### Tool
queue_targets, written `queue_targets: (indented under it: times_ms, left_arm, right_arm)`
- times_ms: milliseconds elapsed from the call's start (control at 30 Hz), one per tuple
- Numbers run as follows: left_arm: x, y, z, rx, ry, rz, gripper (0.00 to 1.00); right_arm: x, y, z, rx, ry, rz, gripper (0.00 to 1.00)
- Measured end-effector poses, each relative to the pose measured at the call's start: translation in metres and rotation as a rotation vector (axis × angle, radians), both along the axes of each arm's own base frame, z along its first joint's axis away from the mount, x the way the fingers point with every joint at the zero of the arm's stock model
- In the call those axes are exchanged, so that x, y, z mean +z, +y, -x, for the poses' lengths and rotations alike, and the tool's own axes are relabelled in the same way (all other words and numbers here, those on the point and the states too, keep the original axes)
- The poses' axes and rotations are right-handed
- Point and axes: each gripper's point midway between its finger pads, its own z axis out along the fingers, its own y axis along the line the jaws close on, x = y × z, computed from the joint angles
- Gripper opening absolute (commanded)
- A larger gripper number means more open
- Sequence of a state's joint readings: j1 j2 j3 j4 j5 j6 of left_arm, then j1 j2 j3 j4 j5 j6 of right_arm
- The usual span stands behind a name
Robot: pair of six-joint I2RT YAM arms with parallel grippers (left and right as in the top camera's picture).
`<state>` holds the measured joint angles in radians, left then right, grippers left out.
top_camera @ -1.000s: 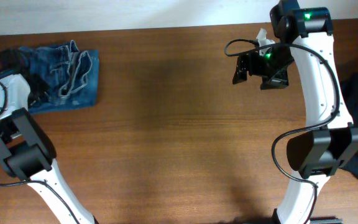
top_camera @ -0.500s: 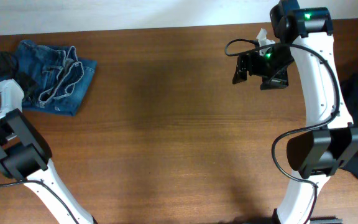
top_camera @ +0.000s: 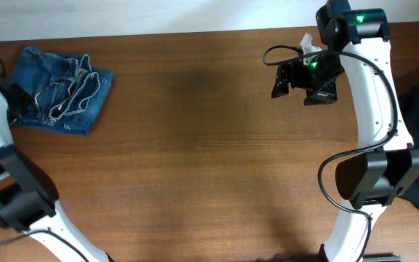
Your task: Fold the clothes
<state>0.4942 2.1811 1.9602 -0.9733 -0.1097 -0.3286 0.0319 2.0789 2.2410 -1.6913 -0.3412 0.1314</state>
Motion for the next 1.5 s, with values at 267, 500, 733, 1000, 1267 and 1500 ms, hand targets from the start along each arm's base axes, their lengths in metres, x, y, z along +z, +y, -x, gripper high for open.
queue_targets:
  times_ms: [267, 500, 733, 1000, 1267, 1500]
  left_arm:
    - [0.003, -0.049, 0.002, -0.107, 0.002, 0.124, 0.00]
    - [-0.065, -0.052, -0.017, -0.122, 0.032, 0.190, 0.00]
    - [-0.101, -0.050, -0.042, -0.098, -0.052, 0.255, 0.00]
    - [-0.100, -0.041, -0.080, -0.005, -0.221, 0.275, 0.00]
    - [-0.100, -0.048, -0.082, 0.040, -0.241, 0.347, 0.00]
    - [-0.098, -0.105, -0.097, -0.049, -0.275, 0.558, 0.00]
  right_arm:
    - [0.000, 0.000, 0.000, 0.004, 0.000, 0.000, 0.92]
    - [0.000, 0.000, 0.000, 0.009, -0.001, 0.000, 0.92]
    - [0.000, 0.000, 0.000, 0.011, -0.002, 0.000, 0.92]
    - [0.000, 0.000, 0.000, 0.011, -0.002, 0.000, 0.92]
    - [0.000, 0.000, 0.000, 0.011, -0.003, 0.000, 0.92]
    - [0.000, 0.000, 0.000, 0.011, -0.002, 0.000, 0.91]
